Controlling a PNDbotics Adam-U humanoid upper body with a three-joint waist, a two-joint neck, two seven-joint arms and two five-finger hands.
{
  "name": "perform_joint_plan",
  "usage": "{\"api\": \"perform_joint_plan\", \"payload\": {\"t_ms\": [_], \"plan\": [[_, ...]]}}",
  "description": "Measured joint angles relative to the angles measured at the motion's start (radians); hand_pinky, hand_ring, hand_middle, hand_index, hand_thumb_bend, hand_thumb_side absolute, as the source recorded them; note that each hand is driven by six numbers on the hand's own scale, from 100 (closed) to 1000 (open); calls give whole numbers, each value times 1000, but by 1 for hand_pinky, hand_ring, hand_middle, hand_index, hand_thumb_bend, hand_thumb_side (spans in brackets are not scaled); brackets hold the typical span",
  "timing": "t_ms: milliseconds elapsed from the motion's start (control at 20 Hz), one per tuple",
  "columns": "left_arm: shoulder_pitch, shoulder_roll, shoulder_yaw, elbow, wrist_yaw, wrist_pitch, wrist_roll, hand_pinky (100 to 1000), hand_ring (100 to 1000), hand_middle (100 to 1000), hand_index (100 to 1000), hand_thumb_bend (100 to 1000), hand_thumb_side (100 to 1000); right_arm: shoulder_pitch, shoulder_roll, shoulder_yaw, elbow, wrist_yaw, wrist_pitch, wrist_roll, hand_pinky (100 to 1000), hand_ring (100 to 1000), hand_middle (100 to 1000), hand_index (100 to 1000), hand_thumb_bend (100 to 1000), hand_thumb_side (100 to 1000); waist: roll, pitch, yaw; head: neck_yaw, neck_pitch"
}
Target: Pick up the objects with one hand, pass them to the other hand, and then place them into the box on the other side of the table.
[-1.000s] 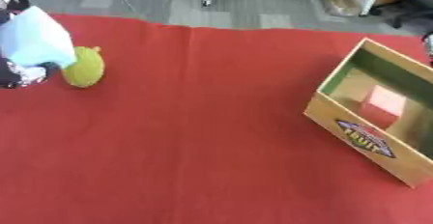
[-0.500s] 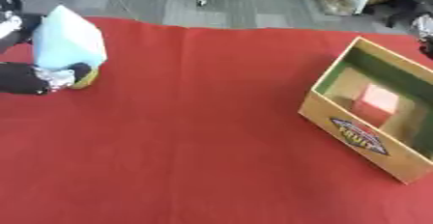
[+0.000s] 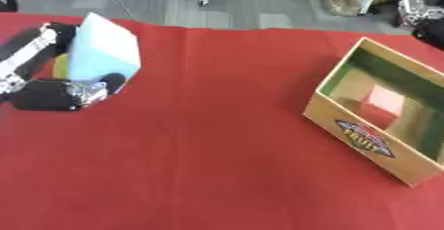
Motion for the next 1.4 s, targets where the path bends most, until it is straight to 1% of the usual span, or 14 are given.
{"api": "perform_joint_plan", "payload": {"t_ms": [150, 200, 250, 300, 600, 800, 950, 1200, 1300, 1350, 1400], "plan": [[0, -40, -16, 0, -30, -12, 4, 797, 547, 515, 487, 100, 392, -36, 0, 30, -24, 30, 8, 61, 921, 857, 772, 891, 100, 203, 0, 0, -2, -1, 0], [0, -52, -20, 0, -38, -19, 8, 795, 547, 514, 487, 100, 352, -49, 0, 41, -28, 41, 11, 82, 920, 857, 773, 892, 100, 195, -1, 0, -2, -1, 1], [0, -62, -25, 0, -45, -28, 13, 794, 547, 514, 487, 100, 390, -61, 1, 53, -33, 52, 13, 105, 920, 857, 774, 892, 100, 193, -2, 0, -2, -2, 2], [0, -72, -29, 0, -52, -38, 18, 792, 548, 514, 487, 100, 386, -73, 3, 64, -36, 63, 15, 126, 919, 858, 775, 893, 100, 190, -3, 0, -2, -4, 4], [-6, -111, -53, 2, -124, -81, 29, 787, 556, 516, 489, 100, 340, -146, 43, 138, -40, 137, 23, 255, 916, 860, 781, 896, 100, 188, -6, -4, -5, -15, 9], [-8, -139, -70, 37, -192, -103, 38, 790, 557, 515, 490, 100, 343, -192, 82, 189, -33, 188, 22, 332, 916, 862, 785, 900, 100, 196, -13, -6, -6, -21, 15], [-11, -159, -81, 74, -222, -129, 62, 789, 555, 511, 490, 100, 362, -219, 111, 222, -15, 220, 20, 375, 916, 867, 790, 904, 100, 192, -16, -6, -8, -26, 20], [-18, -181, -98, 99, -239, -183, 94, 786, 556, 512, 491, 100, 352, -259, 157, 269, 30, 273, 10, 430, 917, 873, 796, 911, 100, 199, -20, -6, -8, -30, 27], [-19, -183, -102, 99, -245, -200, 98, 782, 556, 510, 491, 100, 341, -270, 172, 284, 49, 292, 3, 448, 917, 879, 802, 918, 100, 191, -21, -7, -8, -35, 31], [-19, -183, -104, 99, -250, -209, 100, 781, 553, 508, 490, 100, 323, -274, 179, 292, 57, 300, -2, 457, 918, 880, 803, 920, 100, 169, -22, -7, -8, -36, 33], [-19, -185, -105, 99, -254, -217, 102, 780, 551, 506, 490, 100, 350, -279, 186, 298, 65, 308, -6, 465, 918, 881, 804, 921, 100, 212, -23, -7, -8, -39, 34]]}}
